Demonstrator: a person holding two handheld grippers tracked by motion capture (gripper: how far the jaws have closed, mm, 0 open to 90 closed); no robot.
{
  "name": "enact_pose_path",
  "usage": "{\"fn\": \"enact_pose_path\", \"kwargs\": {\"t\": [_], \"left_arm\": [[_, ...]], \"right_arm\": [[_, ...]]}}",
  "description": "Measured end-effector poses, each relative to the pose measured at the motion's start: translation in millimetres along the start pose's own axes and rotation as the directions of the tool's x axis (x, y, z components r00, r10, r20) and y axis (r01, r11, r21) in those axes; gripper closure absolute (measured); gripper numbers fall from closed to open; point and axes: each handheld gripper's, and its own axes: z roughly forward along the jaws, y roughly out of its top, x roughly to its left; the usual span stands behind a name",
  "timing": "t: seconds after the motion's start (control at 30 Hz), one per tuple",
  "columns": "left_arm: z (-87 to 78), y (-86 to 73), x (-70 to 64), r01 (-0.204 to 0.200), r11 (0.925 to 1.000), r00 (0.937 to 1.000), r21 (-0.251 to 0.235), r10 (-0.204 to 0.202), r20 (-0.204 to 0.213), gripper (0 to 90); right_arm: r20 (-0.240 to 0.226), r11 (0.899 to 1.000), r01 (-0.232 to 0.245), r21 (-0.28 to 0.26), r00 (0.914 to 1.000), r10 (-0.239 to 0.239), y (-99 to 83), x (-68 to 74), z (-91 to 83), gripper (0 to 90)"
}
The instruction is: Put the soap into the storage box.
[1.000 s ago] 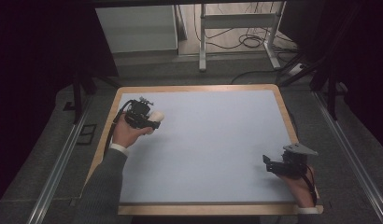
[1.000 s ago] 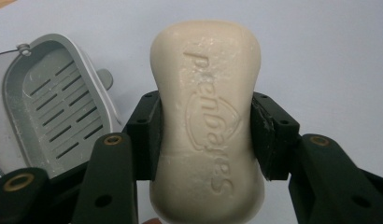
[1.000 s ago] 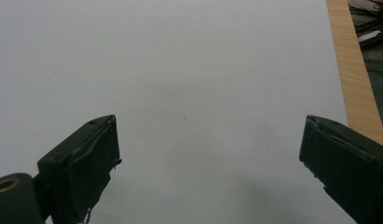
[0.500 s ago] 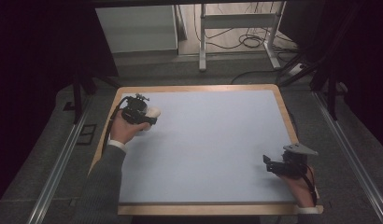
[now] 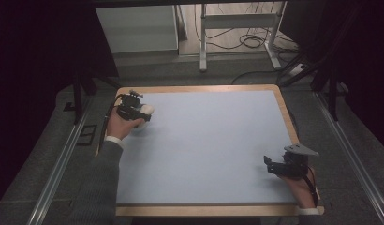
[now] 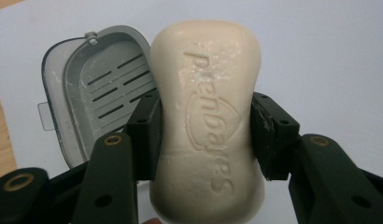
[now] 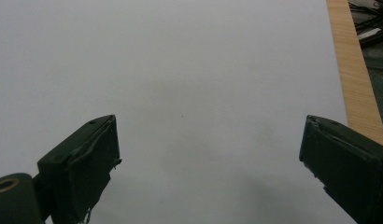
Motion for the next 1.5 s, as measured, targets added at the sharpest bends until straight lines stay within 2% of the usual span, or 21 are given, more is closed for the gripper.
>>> {"fn": "enact_pose_path", "kwargs": {"t": [0.03,0.17,0.53,0.7,1.1,1.2,1.33,1.5], "left_arm": [[0.5,0.4,1.6,0.009,1.0000,0.9999,-0.003,-0.009,0.009,49.6],[2.2,2.3,5.7,0.015,0.9999,0.9999,0.001,-0.015,-0.006,49.7],[16.8,7.9,29.1,0.096,0.9948,0.9944,0.034,-0.095,-0.047,49.6],[24.2,7.3,35.2,0.109,0.9928,0.9922,0.050,-0.105,-0.067,49.6],[39.0,7.7,36.5,0.119,0.9900,0.9900,0.076,-0.112,-0.086,49.5],[40.8,7.3,35.6,0.122,0.9902,0.9901,0.069,-0.116,-0.079,46.0],[31.2,9.4,28.3,0.118,0.9930,0.9926,-0.005,-0.118,-0.027,38.7],[21.2,9.9,19.5,0.094,0.9950,0.9953,-0.033,-0.095,-0.021,35.4]], "right_arm": [[0.002,1.000,-0.001,0.002,1.0000,0.001,-0.1,-0.2,0.1,4.7],[0.003,1.000,-0.004,0.004,1.0000,0.004,-0.4,-0.7,0.6,4.7],[0.000,1.000,-0.011,0.004,0.9999,0.011,-0.7,-2.9,0.4,4.7],[0.003,1.000,-0.016,0.008,0.9999,0.016,-1.1,-3.8,0.9,4.7],[0.001,1.000,-0.016,0.017,0.9999,0.016,-2.2,-3.2,3.2,4.7],[0.000,1.000,-0.013,0.014,0.9999,0.013,-1.7,-3.0,2.9,4.7],[0.002,1.000,-0.013,0.017,0.9999,0.013,-1.9,-2.5,3.3,4.7],[0.003,1.000,-0.009,0.021,1.0000,0.009,-1.7,-1.1,4.0,4.7]]}}
